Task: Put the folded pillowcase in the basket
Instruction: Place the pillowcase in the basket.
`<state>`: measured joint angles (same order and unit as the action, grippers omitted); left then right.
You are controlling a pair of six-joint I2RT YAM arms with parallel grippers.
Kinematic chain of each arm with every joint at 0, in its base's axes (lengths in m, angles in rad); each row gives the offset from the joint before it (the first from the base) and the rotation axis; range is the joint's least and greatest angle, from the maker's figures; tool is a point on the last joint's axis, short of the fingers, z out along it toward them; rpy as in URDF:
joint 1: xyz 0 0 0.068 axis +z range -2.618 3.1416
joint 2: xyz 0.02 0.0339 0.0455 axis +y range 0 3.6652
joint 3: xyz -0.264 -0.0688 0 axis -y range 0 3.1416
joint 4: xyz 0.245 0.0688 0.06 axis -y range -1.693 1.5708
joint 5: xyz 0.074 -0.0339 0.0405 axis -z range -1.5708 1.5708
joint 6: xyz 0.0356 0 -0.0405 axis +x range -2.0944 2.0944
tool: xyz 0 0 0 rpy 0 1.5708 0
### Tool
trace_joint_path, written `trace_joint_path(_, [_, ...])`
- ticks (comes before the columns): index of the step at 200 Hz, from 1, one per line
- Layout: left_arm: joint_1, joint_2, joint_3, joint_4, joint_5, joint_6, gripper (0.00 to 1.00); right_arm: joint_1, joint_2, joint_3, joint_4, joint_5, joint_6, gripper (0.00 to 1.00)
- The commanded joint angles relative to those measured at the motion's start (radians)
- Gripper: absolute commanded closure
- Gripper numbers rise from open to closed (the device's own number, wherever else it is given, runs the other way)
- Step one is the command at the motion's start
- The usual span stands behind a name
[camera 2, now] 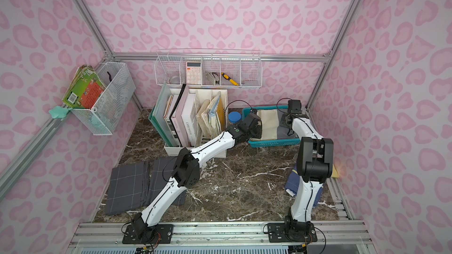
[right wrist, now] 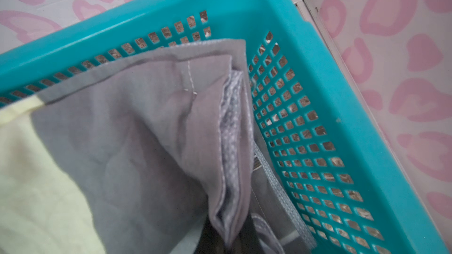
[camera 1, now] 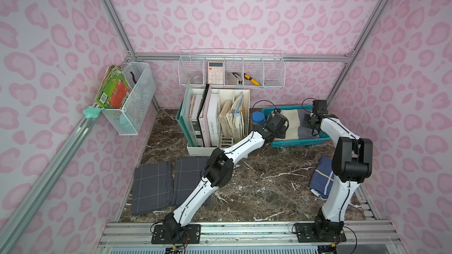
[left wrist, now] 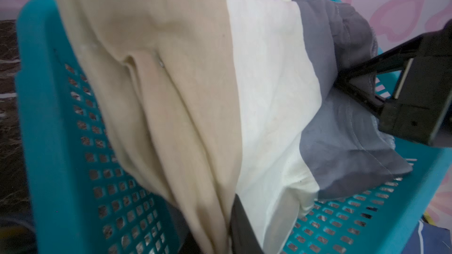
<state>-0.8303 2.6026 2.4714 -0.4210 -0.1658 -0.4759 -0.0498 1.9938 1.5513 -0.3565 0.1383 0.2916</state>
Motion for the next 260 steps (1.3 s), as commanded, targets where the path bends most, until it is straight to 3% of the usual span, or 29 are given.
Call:
trace_joint_path(1, [0.002,-0.003,0.001,-0.004,-0.005,-0.004,0.76,-0.001,0.007,0.023,0.009,0.030,0.000,0.81])
trace_joint_path(19, [0.002,-0.008,0.000,0.001,0.005,-0.001,0.56,-0.001,0.020,0.048,-0.008,0.032,-0.002,0.69])
trace_joint_path(43, [0.000,-0.027,-0.004,0.001,0.027,0.014,0.53,0.000,0.018,0.068,-0.019,0.065,-0.005,0.46])
trace_joint_path(54, [0.001,-0.045,-0.017,0.007,0.031,0.017,0.52,-0.001,0.011,0.075,-0.026,0.083,-0.002,0.41])
trace_joint_path(75, [-0.001,-0.102,-0.071,0.033,0.053,0.018,0.47,0.002,-0.031,0.055,-0.013,0.061,0.003,0.40])
trace_joint_path(101, [0.000,-0.196,-0.178,0.097,0.085,0.013,0.44,0.010,-0.092,-0.034,0.098,-0.074,0.000,0.38])
trace_joint_path(136, [-0.010,-0.318,-0.324,0.172,0.121,0.012,0.41,0.013,-0.037,-0.029,0.125,-0.218,0.019,0.37])
trace_joint_path(176, [-0.024,-0.461,-0.559,0.313,0.131,0.049,0.27,0.000,0.055,-0.001,0.140,-0.217,0.055,0.32])
trace_joint_path(213, [-0.027,-0.551,-0.685,0.353,0.147,0.064,0.22,-0.034,0.125,0.046,0.120,-0.198,0.080,0.29])
trace_joint_path(260, [-0.028,-0.684,-0.834,0.354,0.132,0.088,0.14,-0.028,0.077,0.066,0.100,-0.190,0.068,0.28])
